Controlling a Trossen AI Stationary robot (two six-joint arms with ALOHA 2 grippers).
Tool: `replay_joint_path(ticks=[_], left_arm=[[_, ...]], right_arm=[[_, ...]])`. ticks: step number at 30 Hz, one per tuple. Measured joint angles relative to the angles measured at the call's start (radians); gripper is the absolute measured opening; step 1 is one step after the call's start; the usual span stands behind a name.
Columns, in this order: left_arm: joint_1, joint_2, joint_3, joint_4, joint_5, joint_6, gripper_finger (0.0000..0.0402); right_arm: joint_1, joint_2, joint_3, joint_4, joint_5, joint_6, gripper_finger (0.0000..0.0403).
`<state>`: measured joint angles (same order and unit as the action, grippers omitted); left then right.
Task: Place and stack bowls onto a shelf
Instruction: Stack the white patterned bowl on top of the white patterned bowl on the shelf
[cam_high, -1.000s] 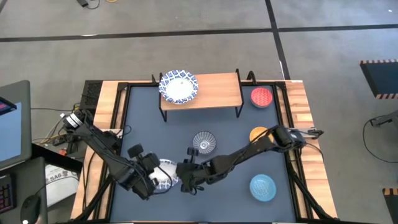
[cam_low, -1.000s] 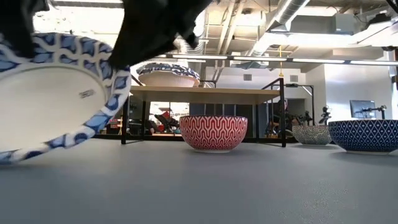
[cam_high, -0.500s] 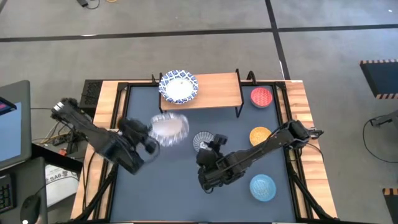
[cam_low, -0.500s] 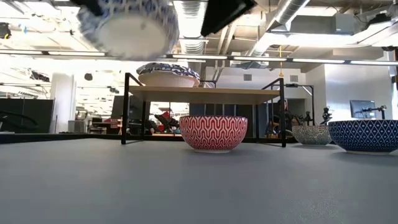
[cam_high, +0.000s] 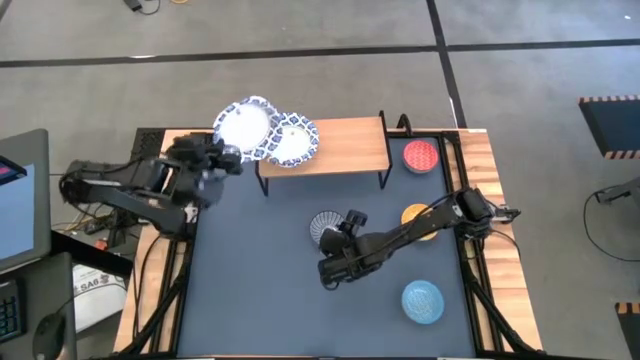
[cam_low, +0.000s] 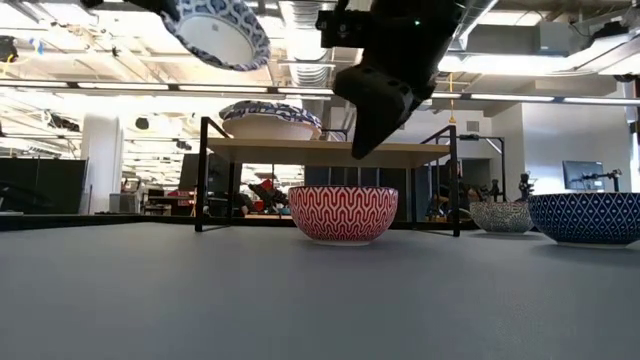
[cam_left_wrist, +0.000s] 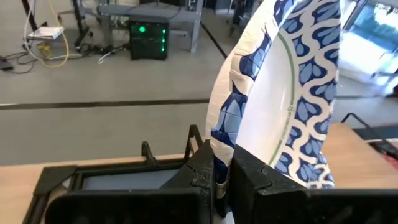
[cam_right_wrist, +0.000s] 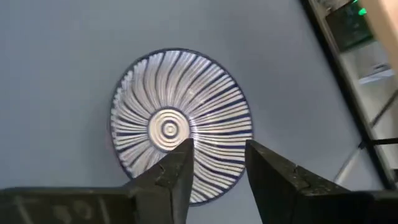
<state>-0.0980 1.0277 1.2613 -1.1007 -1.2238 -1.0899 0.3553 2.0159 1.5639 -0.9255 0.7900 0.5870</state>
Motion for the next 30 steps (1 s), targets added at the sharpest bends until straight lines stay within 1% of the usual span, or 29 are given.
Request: replay_joint_path(ticks=[2, 3, 5, 7, 9, 11, 15, 19, 21, 24, 27, 30], left_arm=[[0.078, 0.007, 0.000, 0.131, 0.055, 0.155, 0.0012], [0.117, 0.009, 0.000, 0.202, 0.099, 0.229, 0.0012], [0.198, 0.022, 0.000, 0.323, 0.232, 0.361, 0.0012], [0.282, 0.036, 0.000, 0.412, 0.392, 0.450, 0.0013], [0.364, 0.061, 0.000, 0.442, 0.530, 0.485, 0.0015], [0.440, 0.092, 0.000, 0.443, 0.629, 0.484, 0.0022], [0.550, 0.163, 0.000, 0.434, 0.754, 0.486, 0.0052], [0.605, 0.222, 0.000, 0.467, 0.901, 0.500, 0.0100], [0.616, 0.238, 0.000, 0.479, 0.925, 0.509, 0.0126], [0.626, 0.239, 0.000, 0.491, 0.924, 0.559, 0.0160], [0.636, 0.224, 0.027, 0.488, 0.905, 0.613, 0.0182], [0.636, 0.207, 0.071, 0.532, 0.879, 0.681, 0.0191]], right_arm=[[0.002, -0.005, 0.000, 0.008, -0.003, 0.000, 0.0154], [0.005, -0.013, 0.000, 0.009, -0.008, 0.000, 0.0149], [0.013, -0.035, 0.000, 0.010, -0.011, 0.010, 0.0142], [0.021, -0.064, 0.000, -0.005, -0.010, 0.038, 0.0135], [0.031, -0.090, 0.000, -0.019, -0.008, 0.063, 0.0131], [0.047, -0.122, 0.000, -0.044, -0.007, 0.091, 0.0127], [0.080, -0.172, 0.002, -0.100, -0.006, 0.162, 0.0125], [0.117, -0.196, 0.002, -0.182, -0.004, 0.271, 0.0125], [0.136, -0.200, 0.002, -0.226, 0.001, 0.330, 0.0125], [0.167, -0.201, 0.000, -0.313, 0.008, 0.425, 0.0125], [0.191, -0.207, 0.001, -0.369, 0.007, 0.479, 0.0125], [0.207, -0.207, 0.001, -0.380, 0.007, 0.492, 0.0125]])
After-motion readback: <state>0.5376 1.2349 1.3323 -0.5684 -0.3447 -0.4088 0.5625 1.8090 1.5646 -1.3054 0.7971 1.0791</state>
